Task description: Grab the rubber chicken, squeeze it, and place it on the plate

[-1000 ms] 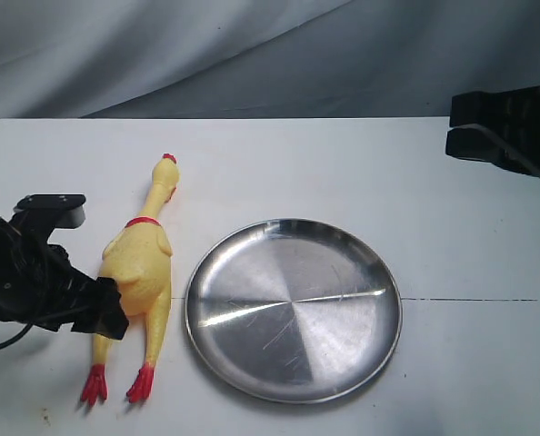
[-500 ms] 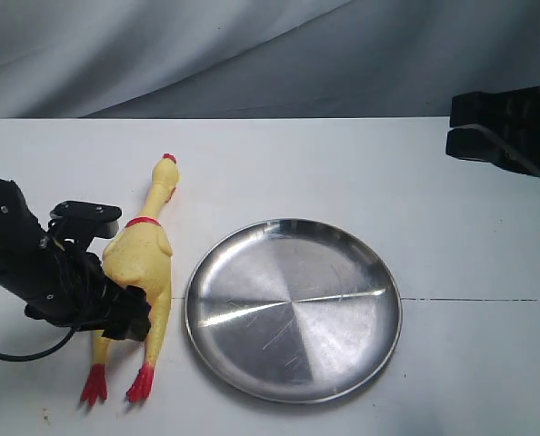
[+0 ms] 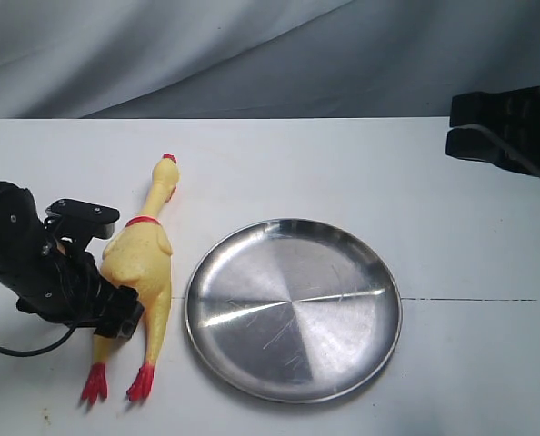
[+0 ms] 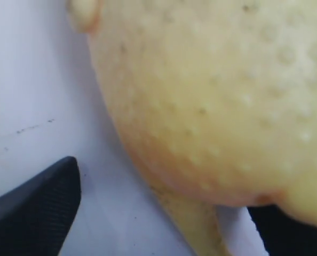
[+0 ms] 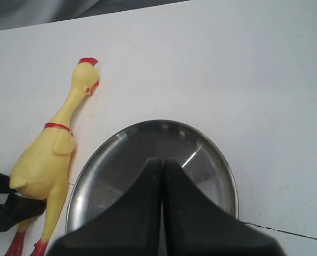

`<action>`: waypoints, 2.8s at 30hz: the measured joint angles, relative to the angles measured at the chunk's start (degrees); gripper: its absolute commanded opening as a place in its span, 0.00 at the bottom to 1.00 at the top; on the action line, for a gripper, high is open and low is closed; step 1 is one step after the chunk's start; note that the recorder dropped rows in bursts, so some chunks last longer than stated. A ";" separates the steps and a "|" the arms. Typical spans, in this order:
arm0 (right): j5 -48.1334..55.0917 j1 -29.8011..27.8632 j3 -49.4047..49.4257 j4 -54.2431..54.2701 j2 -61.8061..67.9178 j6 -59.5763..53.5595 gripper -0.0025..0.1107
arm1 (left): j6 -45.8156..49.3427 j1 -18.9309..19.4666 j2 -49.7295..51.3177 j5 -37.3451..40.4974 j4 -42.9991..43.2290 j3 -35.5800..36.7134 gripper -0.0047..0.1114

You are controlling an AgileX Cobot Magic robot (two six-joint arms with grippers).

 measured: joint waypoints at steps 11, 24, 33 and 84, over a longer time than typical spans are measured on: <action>0.00 0.00 0.00 0.00 0.00 0.00 0.02 | -0.10 0.00 0.92 -0.75 1.69 -0.45 0.21; 0.00 0.00 0.00 0.00 0.00 -0.13 0.02 | -0.58 0.10 -0.34 -0.04 -0.07 -0.74 0.04; 0.12 0.00 0.00 0.00 0.09 -0.13 0.02 | 0.52 -0.01 -16.60 5.41 -0.59 0.34 0.04; 38.41 -10.29 -10.20 57.94 37.42 -30.32 0.88 | 53.25 -0.01 -8.39 24.17 -55.35 -12.94 0.04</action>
